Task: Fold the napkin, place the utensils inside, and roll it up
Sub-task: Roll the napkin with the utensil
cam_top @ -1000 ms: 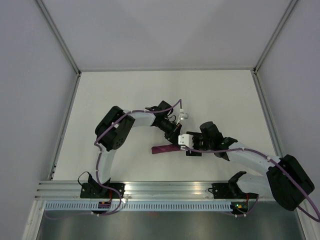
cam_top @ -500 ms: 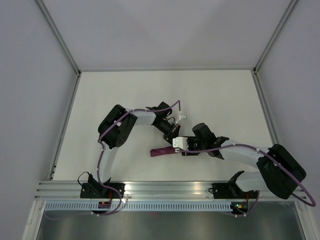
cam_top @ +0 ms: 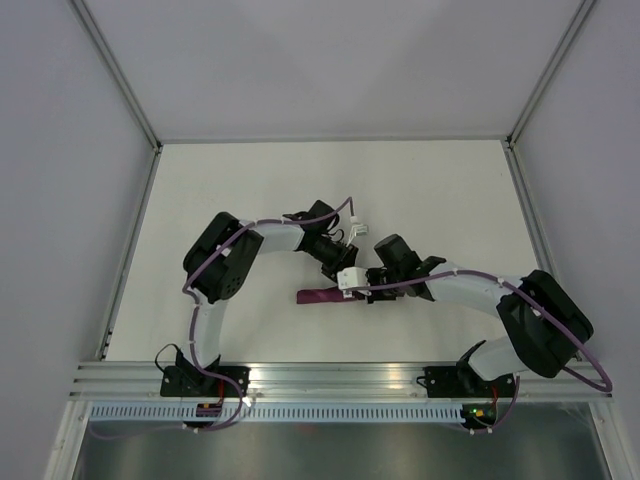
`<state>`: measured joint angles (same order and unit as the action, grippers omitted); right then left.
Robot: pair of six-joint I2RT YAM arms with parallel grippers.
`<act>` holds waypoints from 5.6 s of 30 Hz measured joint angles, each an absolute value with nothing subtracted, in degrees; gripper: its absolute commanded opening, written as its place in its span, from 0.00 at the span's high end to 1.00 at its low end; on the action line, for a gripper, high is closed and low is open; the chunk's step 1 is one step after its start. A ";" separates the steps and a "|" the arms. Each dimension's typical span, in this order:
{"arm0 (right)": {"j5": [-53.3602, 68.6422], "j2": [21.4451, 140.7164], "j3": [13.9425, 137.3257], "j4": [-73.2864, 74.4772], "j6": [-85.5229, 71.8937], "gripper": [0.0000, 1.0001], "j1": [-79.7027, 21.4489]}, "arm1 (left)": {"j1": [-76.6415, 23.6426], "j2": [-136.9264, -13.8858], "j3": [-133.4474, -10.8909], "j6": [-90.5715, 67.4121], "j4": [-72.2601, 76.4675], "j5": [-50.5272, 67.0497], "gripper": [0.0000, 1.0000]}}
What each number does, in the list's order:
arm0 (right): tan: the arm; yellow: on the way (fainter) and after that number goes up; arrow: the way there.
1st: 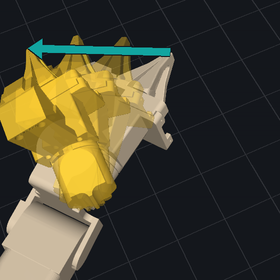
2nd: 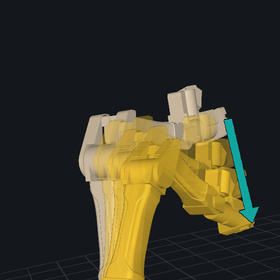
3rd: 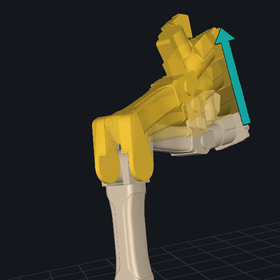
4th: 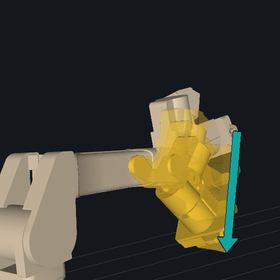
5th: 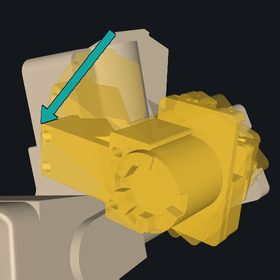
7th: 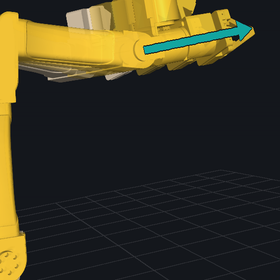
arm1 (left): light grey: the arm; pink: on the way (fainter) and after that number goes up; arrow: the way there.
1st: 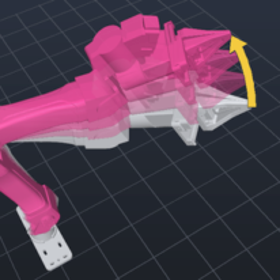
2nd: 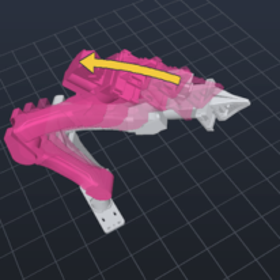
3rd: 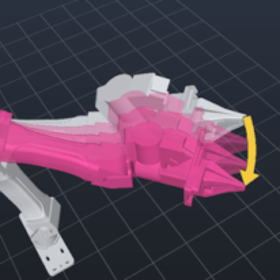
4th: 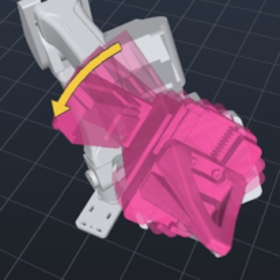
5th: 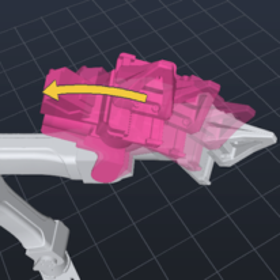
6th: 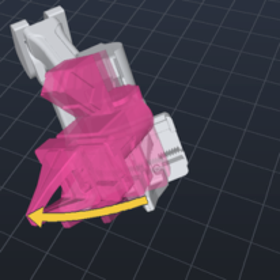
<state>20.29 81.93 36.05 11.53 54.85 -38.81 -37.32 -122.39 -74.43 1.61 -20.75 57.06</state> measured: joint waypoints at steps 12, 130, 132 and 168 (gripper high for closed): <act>28.91 92.40 49.30 26.79 59.31 0.86 -33.08 | -25.10 -103.24 -53.58 -15.33 8.62 33.54 0.49; 41.98 77.87 76.20 56.21 37.43 0.46 19.68 | -40.58 -125.05 -91.96 -27.90 -19.49 -9.87 0.94; 42.54 77.87 76.16 56.69 37.56 0.46 19.68 | -39.31 -125.75 -93.14 -28.93 -20.12 -8.08 0.93; 45.43 79.75 75.68 59.29 39.79 0.46 19.68 | -34.87 -130.45 -100.97 -38.09 -24.86 -3.16 0.52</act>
<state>45.43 79.75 75.68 59.29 39.79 19.68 -34.87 -130.45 -100.97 -38.09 -24.86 -3.16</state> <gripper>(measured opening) 0.539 0.469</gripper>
